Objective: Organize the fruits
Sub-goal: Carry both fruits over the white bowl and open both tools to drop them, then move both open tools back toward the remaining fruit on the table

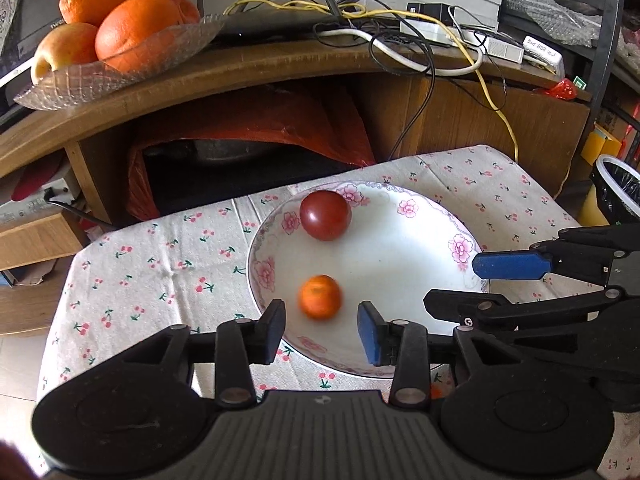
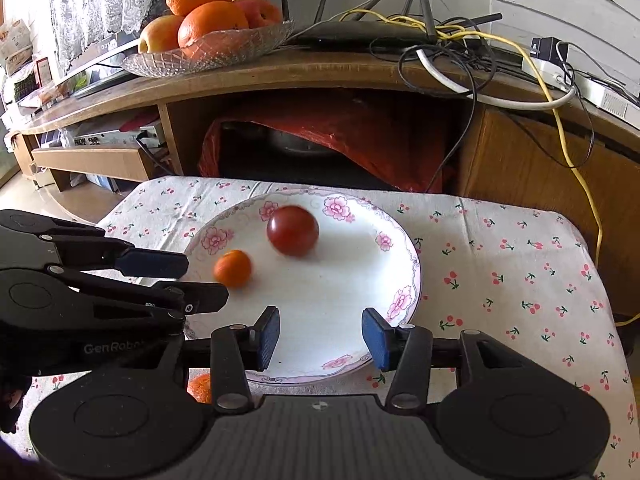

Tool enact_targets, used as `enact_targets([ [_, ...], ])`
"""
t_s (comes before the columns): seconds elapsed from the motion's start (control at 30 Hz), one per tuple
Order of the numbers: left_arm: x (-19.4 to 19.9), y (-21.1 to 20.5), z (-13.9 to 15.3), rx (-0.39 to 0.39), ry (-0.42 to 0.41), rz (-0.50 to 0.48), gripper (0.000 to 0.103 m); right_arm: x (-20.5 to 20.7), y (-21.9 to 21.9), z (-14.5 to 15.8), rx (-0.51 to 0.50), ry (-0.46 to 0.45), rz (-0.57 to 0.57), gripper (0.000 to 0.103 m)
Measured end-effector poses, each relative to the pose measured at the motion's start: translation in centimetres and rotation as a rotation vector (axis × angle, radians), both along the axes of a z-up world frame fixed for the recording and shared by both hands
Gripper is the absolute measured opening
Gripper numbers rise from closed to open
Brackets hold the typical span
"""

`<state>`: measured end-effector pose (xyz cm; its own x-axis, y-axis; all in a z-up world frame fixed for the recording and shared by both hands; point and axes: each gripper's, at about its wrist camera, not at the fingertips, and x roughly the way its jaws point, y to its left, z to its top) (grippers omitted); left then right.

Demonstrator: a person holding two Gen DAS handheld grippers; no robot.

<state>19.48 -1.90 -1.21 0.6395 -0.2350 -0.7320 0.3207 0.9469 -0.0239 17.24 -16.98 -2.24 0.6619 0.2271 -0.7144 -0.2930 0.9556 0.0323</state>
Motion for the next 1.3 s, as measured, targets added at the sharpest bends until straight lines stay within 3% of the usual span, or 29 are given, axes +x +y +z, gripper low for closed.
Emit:
enact_targets([
  [0.67, -2.6, 0.8, 1.2, -0.013, -0.017, -0.032, 0.050, -2.4, 0.5, 1.4, -0.008, -0.017, 0.003, 0.047],
  [1.3, -8.9, 2.7, 0.6, 0.025, 0.036, -0.134, 0.057, -7.6, 1.0, 1.2, -0.014, 0.042, 0.072, 0.049],
])
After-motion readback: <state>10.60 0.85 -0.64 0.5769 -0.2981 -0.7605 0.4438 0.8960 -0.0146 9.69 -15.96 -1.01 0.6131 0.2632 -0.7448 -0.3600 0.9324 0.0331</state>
